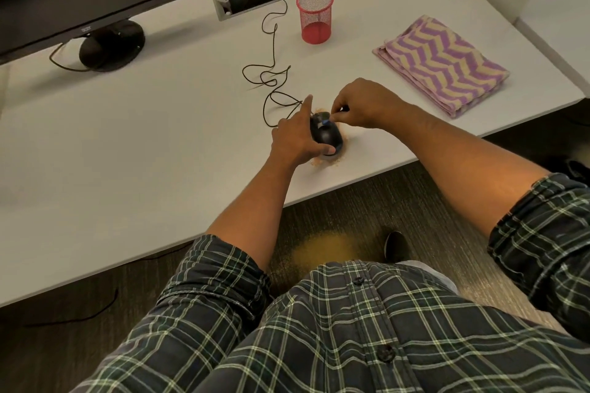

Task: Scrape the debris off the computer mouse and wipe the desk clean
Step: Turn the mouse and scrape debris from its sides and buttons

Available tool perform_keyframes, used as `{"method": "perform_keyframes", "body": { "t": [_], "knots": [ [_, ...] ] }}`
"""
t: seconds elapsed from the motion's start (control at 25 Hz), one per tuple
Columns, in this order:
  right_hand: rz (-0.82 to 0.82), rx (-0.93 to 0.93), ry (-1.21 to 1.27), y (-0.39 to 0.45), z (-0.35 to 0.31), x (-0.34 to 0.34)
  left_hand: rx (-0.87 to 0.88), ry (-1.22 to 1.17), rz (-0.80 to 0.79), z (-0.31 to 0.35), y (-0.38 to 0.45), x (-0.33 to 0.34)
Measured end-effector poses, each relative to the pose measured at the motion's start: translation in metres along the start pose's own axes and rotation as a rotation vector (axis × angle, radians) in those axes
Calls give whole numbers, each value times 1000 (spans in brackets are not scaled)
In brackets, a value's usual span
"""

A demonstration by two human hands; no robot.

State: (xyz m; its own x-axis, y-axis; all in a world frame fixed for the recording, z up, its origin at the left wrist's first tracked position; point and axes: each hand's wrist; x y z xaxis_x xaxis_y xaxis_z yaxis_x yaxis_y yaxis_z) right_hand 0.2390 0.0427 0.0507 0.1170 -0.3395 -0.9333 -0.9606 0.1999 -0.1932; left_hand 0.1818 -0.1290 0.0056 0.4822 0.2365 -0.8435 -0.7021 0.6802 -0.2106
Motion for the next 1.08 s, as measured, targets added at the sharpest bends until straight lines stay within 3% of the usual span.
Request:
{"method": "perform_keyframes", "body": {
  "t": [0.08,0.24,0.4,0.56,0.76,0.96,1.08],
  "knots": [
    [-51,-1,-15,1,-2,-5,-6,8,-4,0,2,0],
    [-2,-50,-47,2,-6,-8,-12,0,-16,-2,4,1],
    [-92,-11,-48,2,-3,-9,-7,-2,-13,-2,5,1],
    [12,-32,-9,3,-7,-8,5,-4,-11,-3,6,2],
    [-149,-18,-59,4,-8,-11,-3,-17,-19,-4,9,2],
    [-33,-38,19,5,-6,-12,18,-23,-22,-5,10,0],
    [-138,14,-3,0,8,-10,27,-29,-21,-5,11,0]
  ]
}}
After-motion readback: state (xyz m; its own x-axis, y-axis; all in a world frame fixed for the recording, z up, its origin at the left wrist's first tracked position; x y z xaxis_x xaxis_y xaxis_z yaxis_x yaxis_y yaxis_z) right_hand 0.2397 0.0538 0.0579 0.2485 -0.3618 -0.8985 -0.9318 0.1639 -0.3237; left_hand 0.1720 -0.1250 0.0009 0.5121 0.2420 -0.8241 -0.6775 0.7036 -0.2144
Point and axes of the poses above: each hand's wrist, its own y-axis towards the middle knuckle, its own x-axis out of the palm, z = x × y, and after that the axes turned 6 degrees about x, right-handed
